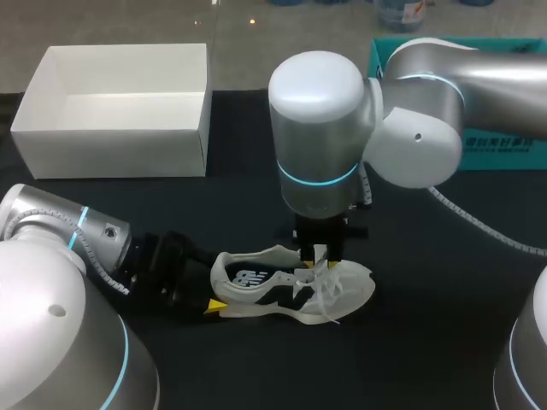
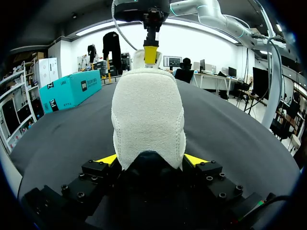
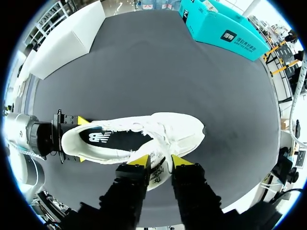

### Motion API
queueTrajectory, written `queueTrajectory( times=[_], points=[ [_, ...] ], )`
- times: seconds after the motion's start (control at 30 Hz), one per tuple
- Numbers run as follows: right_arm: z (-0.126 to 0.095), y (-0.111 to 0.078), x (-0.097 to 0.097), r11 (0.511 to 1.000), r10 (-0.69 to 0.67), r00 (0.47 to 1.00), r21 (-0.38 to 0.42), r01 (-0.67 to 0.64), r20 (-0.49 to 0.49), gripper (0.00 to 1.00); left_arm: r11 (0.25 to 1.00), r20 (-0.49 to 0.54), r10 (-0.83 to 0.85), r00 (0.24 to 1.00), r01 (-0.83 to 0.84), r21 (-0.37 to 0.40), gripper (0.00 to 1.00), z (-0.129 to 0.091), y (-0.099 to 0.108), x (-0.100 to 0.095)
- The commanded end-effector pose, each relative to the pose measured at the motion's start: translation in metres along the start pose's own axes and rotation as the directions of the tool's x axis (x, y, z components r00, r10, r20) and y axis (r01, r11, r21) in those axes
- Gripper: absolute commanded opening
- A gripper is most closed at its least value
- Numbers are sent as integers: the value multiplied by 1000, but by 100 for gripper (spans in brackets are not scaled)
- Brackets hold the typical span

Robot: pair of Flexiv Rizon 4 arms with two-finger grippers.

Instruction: Take the shoe out of the shoebox, open the shoe tongue, remove and reinsert the insole, then place the shoe into the shoebox

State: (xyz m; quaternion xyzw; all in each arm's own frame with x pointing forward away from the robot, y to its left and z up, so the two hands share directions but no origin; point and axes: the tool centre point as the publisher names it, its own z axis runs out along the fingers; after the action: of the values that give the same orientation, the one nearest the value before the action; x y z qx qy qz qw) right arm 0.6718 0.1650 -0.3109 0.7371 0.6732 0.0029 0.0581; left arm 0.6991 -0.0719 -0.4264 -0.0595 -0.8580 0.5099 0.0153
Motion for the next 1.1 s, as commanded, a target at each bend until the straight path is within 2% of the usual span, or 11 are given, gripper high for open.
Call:
queueTrajectory(
  times=[0.03, 0.4, 0.9, 1.1],
  points=[
    [1, -9, -1, 890, 456, 890, -14, -456, 2, 0, 1000, 1, 0, 1000, 0, -3, 0, 9, 6, 5],
    [2, -6, -23, 870, 493, 870, -11, -493, 3, 0, 1000, 1, 0, 1000, 0, -3, 0, 9, 6, 5],
    [8, -5, -33, 860, 510, 860, 13, -510, -5, 0, 1000, 1, 0, 1000, 0, -3, 0, 9, 6, 5],
    [3, -5, -29, 876, 482, 875, 38, -481, -30, 40, 1000, 1, 0, 1000, 0, -3, 0, 9, 6, 5]
  ],
)
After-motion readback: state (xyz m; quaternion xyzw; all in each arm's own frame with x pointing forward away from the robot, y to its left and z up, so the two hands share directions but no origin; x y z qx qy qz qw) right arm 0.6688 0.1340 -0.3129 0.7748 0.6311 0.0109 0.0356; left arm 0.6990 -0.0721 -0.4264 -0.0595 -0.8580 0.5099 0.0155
